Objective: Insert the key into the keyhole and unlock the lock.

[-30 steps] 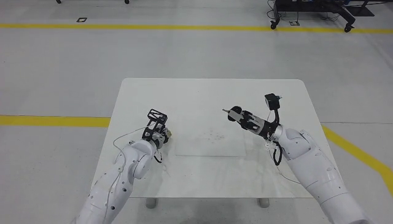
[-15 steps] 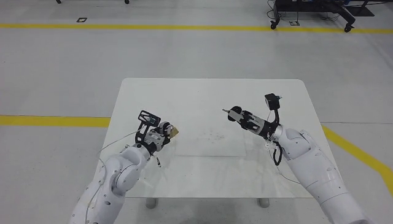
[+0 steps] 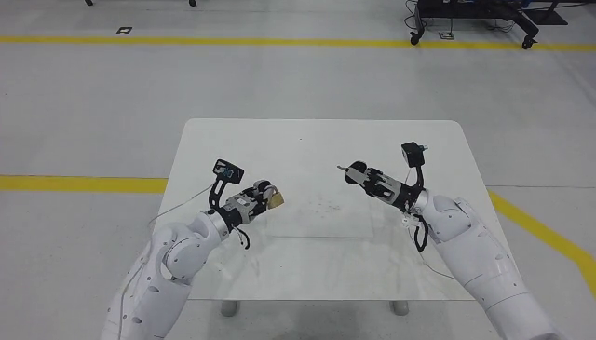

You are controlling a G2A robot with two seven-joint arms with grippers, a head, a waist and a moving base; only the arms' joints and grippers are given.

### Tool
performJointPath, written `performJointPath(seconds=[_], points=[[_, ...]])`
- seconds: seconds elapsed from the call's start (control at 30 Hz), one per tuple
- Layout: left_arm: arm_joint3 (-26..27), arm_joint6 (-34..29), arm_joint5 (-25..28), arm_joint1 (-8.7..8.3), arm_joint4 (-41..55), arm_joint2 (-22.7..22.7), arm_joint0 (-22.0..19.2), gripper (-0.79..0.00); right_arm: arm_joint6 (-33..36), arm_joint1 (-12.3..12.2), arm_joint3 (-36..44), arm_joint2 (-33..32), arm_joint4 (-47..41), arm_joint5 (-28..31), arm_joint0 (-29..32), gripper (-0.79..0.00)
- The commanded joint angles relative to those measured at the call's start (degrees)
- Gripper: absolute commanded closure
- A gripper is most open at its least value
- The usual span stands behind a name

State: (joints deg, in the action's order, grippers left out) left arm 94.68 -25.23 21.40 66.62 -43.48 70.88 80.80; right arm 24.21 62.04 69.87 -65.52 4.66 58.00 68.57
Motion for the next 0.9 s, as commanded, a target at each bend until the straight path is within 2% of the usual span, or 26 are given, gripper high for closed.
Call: performJointPath(seconds=[0.0, 0.5, 0.57, 0.63, 0.77, 0.87], points=[[0.00, 0.00, 0.00, 0.00, 0.02, 0.00, -0.01, 0.000, 0.00, 0.00, 0.00, 0.00, 0.00, 0.00, 0.00, 0.000], [-0.02, 0.58, -0.46, 0.08, 0.89, -0.05, 0.07, 0.000, 0.00, 0.00, 0.00, 0.00, 0.00, 0.00, 0.00, 0.000], [-1.24, 1.42, -2.77, 0.66, 7.49, -0.87, -0.85, 0.000, -0.72, 0.35, 1.63, 1.14, 0.80, -2.23, 0.26, 0.000], [-3.60, -0.54, -6.31, 1.37, 15.14, -2.15, -3.46, 0.000, -1.67, 0.84, 2.45, 2.52, 0.72, -3.61, -0.13, 0.000], [-10.39, -7.92, -12.44, 2.75, 30.51, -4.55, -10.16, 0.000, -3.85, 1.95, 2.01, 5.08, -2.19, -4.64, -1.82, 0.000], [-15.98, -12.13, -13.83, 3.72, 41.24, -5.52, -14.83, 0.000, -4.50, 2.79, 1.00, 7.08, -5.16, -4.95, -3.14, 0.000]])
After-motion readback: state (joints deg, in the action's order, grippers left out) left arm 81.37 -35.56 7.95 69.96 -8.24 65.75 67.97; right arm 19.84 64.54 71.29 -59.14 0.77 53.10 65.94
